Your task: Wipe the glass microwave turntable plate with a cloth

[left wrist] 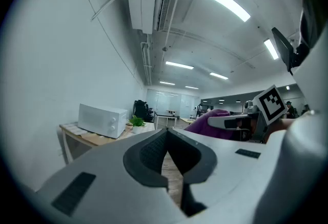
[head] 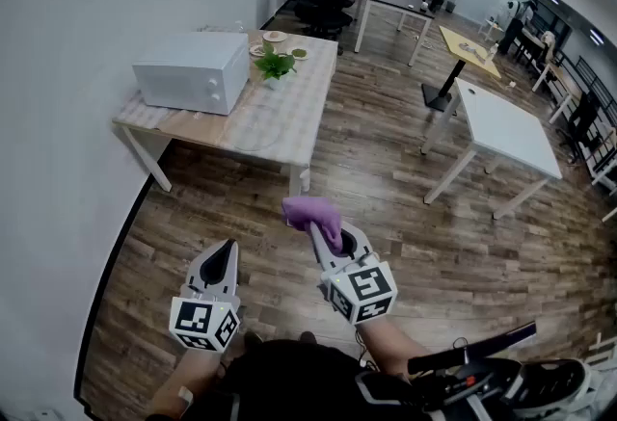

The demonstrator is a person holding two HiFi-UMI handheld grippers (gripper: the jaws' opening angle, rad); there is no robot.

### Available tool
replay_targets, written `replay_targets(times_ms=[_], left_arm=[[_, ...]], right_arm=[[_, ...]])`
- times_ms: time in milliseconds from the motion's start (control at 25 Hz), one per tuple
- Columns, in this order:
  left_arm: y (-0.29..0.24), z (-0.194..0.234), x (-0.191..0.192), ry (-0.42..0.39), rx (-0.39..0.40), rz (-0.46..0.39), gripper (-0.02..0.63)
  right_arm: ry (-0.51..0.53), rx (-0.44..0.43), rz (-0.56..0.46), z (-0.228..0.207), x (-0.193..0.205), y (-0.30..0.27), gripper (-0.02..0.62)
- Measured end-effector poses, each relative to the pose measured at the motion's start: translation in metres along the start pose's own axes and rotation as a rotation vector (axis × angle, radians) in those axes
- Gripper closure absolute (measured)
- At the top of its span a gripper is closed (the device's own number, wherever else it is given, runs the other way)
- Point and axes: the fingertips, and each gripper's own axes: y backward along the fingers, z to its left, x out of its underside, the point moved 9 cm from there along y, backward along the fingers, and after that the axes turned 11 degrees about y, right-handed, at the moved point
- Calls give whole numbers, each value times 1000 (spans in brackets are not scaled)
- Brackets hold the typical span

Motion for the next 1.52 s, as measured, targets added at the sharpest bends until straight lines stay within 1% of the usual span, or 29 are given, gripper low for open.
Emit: replay_targets(times_ms=[200,320,400,640,760,880,1000,1160,1320,1440,1520], left_arm=[[9,6,-5,-20,15,11,598],[9,9,-6,-2,27,18,598],[9,11,-4,9,20,23,598],[10,12,-6,8,9,15,598],[10,13,-5,4,15,21,598],[9,19,-5,7,19,22,597],[12,30,-3,18,-1,14,598],[10,42,-8,24,36,13,598],[15,56,-11,5,66,15,598],[14,71,-10,4,68,18,598],[15,78,-11,9,86,24,598]], right_arm=[[8,-4,-20,13,-4,-4,543],[14,-5,-22,15,-4,-7,543],[12,-10,-19,16,-3,-7,543],[22,-29,-34,17,-7,-4,543],[12,-25,-34,18,-8,-7,543],[1,-21,-32,22,-8,-10,543],[10,-27,-28,30,-8,-15,541],[18,-1,-31,35,-11,-24,541],[26,19,-24,48,-13,-33,541],[-3,50,-26,55,-14,-41,541],[-18,70,-29,62,-16,-45,541]])
